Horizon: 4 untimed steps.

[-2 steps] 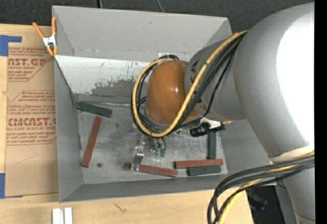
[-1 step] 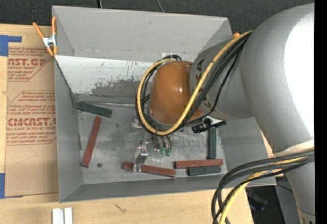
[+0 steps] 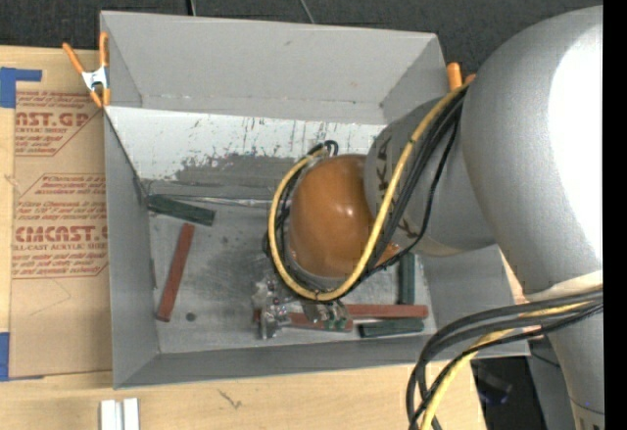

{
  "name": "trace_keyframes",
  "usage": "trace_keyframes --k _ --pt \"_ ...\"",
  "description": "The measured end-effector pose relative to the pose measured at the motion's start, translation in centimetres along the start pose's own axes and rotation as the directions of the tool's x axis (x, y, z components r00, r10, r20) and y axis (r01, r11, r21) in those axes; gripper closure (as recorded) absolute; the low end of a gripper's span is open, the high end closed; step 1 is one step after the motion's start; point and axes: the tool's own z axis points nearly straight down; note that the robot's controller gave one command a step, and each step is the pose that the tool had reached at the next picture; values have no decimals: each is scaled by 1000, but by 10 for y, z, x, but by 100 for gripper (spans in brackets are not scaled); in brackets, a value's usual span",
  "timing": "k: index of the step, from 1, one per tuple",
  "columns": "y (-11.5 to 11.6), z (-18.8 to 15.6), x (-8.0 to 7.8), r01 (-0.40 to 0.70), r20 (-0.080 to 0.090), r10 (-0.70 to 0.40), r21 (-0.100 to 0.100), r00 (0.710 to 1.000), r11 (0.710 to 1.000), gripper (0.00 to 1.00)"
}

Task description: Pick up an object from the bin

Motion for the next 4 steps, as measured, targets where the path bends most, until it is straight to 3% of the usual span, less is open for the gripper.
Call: trace_keyframes --k 1,2,3,4 --pt "0 0 0 0 0 0 0 1000 1000 100" --pt "13 -140 -15 107 4 -107 1 994 994 100" --pt "12 -140 -15 107 4 -107 1 994 994 0" --pt "12 -140 -15 107 4 -107 1 994 994 0"
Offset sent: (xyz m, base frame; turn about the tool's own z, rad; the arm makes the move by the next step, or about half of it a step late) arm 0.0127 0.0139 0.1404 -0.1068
